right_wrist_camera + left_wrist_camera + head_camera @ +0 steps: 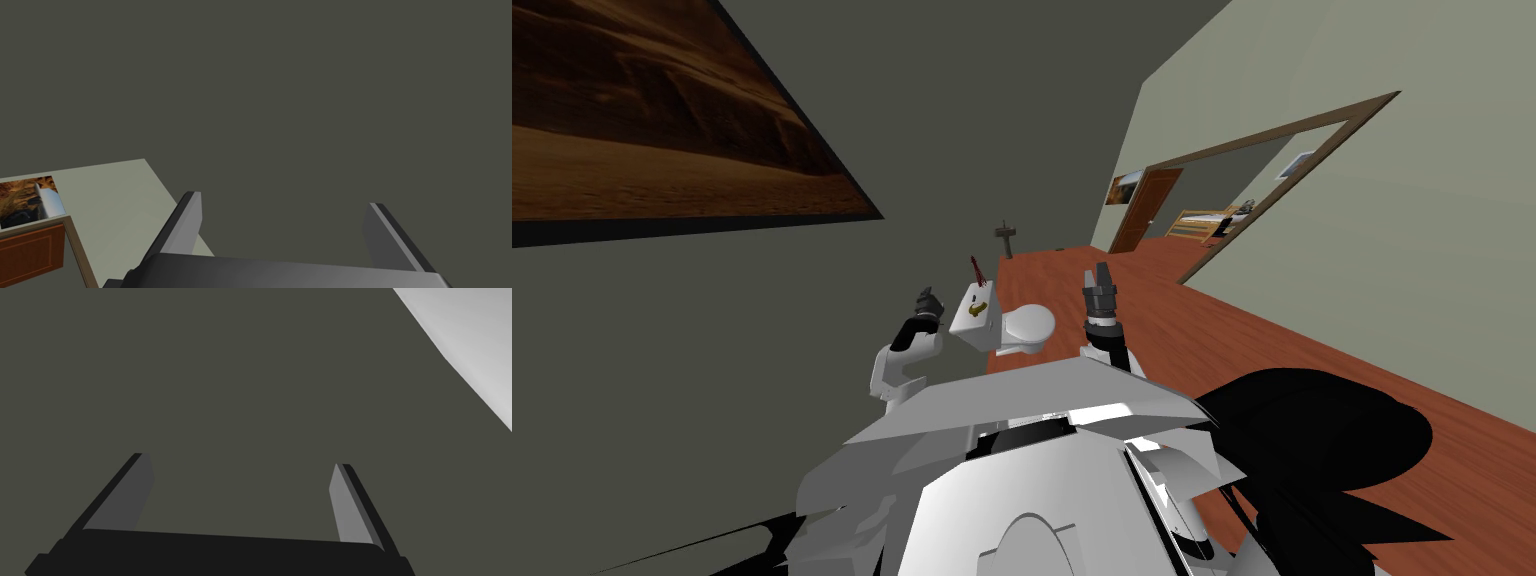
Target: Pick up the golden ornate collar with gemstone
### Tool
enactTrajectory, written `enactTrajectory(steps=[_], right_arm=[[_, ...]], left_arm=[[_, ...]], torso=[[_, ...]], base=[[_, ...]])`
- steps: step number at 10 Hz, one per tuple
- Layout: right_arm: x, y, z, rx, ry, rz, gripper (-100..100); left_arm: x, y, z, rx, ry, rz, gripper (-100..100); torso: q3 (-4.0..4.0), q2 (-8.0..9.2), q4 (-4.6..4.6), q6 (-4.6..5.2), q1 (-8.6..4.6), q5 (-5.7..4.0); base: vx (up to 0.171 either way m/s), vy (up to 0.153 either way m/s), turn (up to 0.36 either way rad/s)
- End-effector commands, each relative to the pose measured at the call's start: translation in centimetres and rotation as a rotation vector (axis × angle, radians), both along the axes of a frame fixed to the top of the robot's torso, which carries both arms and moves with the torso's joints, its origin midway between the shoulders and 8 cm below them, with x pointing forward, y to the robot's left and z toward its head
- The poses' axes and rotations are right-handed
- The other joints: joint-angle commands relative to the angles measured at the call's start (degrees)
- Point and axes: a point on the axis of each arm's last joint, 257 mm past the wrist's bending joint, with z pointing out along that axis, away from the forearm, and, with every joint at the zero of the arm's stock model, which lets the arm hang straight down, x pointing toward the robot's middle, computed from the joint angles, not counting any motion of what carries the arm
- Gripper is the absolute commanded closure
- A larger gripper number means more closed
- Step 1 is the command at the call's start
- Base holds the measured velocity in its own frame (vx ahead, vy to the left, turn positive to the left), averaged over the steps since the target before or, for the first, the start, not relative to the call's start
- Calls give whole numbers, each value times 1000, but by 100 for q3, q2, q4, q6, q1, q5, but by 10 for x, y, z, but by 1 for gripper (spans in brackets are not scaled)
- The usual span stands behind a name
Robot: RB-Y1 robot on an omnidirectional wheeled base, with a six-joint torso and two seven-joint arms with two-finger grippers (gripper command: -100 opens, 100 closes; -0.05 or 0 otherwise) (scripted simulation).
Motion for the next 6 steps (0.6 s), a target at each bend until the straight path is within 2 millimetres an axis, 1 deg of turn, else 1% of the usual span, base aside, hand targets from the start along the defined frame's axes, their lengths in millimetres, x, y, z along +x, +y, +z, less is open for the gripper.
enactTrajectory(steps=[1, 2, 3, 5, 6], right_arm=[[0, 0, 0, 0, 0, 0, 0], [0, 0, 0, 0, 0, 0, 0], [0, 0, 0, 0, 0, 0, 0], [0, 0, 0, 0, 0, 0, 0], [0, 0, 0, 0, 0, 0, 0]], left_arm=[[4, 3, -12, -28, 42, 11, -100], [3, 4, -19, -36, 69, 17, -100], [8, 5, -26, -60, 93, 23, -100], [5, 7, -37, -72, 135, 32, -100], [10, 7, -44, -98, 160, 36, -100]], torso=[[0, 0, 0, 0, 0, 0], [0, 0, 0, 0, 1, 0], [0, 0, 0, 0, 1, 0], [0, -1, 0, 0, 1, 0], [-1, -2, 0, 0, 0, 0]], base=[[-10, 4, 6], [-10, 3, 0], [-10, 4, 2], [-4, 2, -1], [0, 0, 0]])
